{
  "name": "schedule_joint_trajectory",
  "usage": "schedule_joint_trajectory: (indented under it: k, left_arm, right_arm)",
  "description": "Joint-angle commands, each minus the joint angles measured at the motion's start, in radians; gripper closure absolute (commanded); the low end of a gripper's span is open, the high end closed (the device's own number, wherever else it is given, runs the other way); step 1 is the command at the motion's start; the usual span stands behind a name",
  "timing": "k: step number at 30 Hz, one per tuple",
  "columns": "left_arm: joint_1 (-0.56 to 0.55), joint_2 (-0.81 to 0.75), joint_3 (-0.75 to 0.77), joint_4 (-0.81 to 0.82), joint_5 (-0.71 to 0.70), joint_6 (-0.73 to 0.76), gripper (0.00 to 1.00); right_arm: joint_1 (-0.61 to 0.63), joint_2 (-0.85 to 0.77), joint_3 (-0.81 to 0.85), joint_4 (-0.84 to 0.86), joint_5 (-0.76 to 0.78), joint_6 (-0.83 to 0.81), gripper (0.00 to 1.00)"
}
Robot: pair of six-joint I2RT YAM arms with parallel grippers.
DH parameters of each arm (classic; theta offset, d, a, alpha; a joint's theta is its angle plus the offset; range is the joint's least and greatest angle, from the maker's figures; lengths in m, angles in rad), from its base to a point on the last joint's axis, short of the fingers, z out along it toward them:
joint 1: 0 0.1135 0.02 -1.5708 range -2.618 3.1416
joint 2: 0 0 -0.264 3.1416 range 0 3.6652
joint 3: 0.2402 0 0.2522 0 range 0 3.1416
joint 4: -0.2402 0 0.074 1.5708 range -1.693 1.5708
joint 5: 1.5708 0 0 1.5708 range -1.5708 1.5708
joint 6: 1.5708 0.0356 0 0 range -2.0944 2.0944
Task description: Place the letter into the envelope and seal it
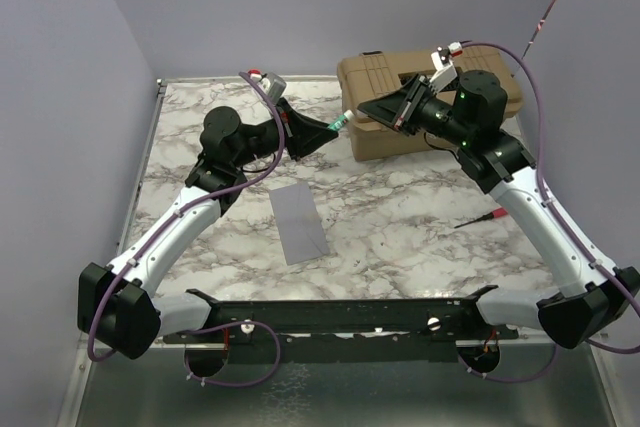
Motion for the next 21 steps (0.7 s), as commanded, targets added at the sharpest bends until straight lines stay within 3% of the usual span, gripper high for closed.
schedule_joint_trajectory:
  k: [1,21]
  left_arm:
    - [0.002,-0.037,-0.018,0.002,-0.074,0.021,1.00]
    - [-0.001,-0.020,-0.028,0.079,0.022,-0.042,1.00]
  right_arm:
    - [0.002,-0.033,-0.010,-0.054,0.037,-0.031,1.00]
    - [0.003,0.010,-0.041,0.073,-0.096,0.037,1.00]
